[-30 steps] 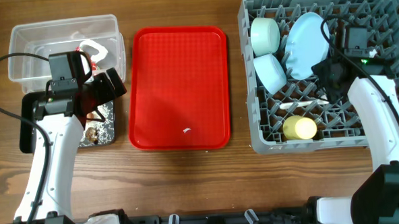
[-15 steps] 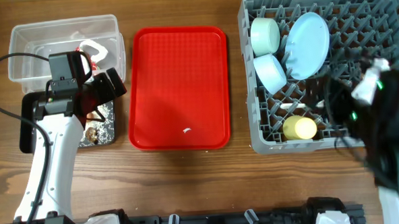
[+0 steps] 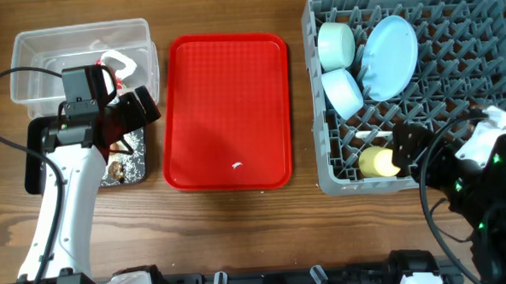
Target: Sort waste into correct bins and load items into the dishwasher rack
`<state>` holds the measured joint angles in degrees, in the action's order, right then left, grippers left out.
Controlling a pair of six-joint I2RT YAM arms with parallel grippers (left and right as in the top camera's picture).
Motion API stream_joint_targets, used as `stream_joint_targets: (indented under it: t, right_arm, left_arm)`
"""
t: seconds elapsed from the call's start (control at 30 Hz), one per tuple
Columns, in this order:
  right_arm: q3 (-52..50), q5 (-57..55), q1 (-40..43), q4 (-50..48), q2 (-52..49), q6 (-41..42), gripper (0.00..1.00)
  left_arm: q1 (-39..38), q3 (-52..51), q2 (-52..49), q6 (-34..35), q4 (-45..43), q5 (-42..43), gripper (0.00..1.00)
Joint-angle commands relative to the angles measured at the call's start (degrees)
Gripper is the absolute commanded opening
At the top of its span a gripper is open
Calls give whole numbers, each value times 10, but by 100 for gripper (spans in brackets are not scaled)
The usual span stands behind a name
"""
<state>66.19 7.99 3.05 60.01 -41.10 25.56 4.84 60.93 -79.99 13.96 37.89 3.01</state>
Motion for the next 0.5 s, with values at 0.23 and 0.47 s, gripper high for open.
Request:
stream_joint_targets:
  t: [0.23, 0.47]
  right_arm:
    - [-322, -6, -5, -396, 206, -91, 100]
    - [-509, 34, -11, -499, 355, -127, 100]
  left_arm:
    - [2, 5, 3, -7, -2, -3, 100]
    - [2, 5, 3, -7, -2, -3, 100]
